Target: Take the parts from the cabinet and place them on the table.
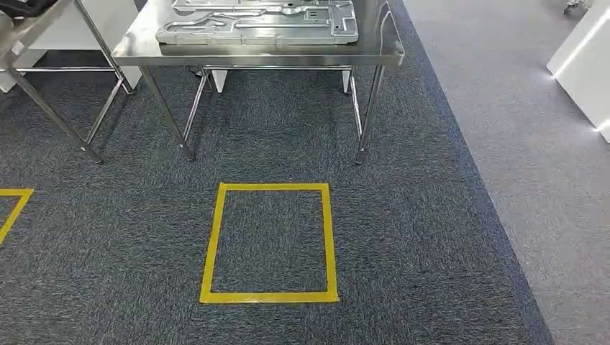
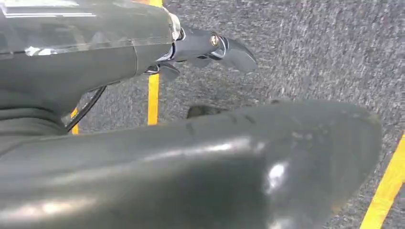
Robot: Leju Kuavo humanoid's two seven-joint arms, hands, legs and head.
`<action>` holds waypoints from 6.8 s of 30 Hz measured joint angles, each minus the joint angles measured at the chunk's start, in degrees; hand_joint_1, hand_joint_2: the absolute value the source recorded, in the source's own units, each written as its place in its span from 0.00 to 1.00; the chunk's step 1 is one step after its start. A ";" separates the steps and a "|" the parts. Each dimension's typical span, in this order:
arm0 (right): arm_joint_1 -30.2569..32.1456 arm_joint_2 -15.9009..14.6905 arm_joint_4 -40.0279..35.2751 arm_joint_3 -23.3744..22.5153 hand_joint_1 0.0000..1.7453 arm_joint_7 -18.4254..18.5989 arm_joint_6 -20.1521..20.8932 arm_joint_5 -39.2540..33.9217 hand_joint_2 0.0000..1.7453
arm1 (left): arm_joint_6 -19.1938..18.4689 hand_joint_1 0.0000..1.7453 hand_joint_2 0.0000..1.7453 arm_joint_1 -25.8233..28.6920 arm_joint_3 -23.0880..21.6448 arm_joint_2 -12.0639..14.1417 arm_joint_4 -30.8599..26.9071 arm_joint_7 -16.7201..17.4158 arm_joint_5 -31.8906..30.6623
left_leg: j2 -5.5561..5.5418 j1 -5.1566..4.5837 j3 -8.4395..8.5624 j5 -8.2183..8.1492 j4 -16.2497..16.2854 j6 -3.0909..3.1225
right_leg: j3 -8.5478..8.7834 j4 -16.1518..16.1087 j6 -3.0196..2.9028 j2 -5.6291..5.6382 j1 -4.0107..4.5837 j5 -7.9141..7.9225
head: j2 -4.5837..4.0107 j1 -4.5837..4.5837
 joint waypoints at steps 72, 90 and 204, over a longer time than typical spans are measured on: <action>0.20 -1.57 0.42 0.68 0.00 4.79 0.96 -1.38 0.00 | -1.22 0.00 0.00 0.08 1.53 1.38 0.00 -1.82 0.17 | -1.90 -0.12 -1.94 1.99 -0.44 2.31 | -7.32 18.04 2.53 0.17 -0.46 -9.58 | 0.00 0.00; 0.19 -1.84 0.39 3.13 0.00 4.90 0.74 -0.15 0.00 | -1.01 0.00 0.00 0.06 1.42 1.22 0.02 -1.86 -0.15 | 0.16 0.77 -5.10 -0.63 7.16 -1.46 | 1.75 -1.54 -0.24 -4.10 -0.24 -0.57 | 0.00 0.00; 0.61 -4.79 0.35 21.03 0.00 2.03 -0.92 12.81 0.00 | -4.52 0.00 0.00 -0.54 2.42 1.60 0.02 1.57 5.59 | -7.01 0.58 -3.94 2.29 1.40 -1.12 | -0.80 1.42 0.46 2.76 -1.84 -0.95 | 0.00 0.00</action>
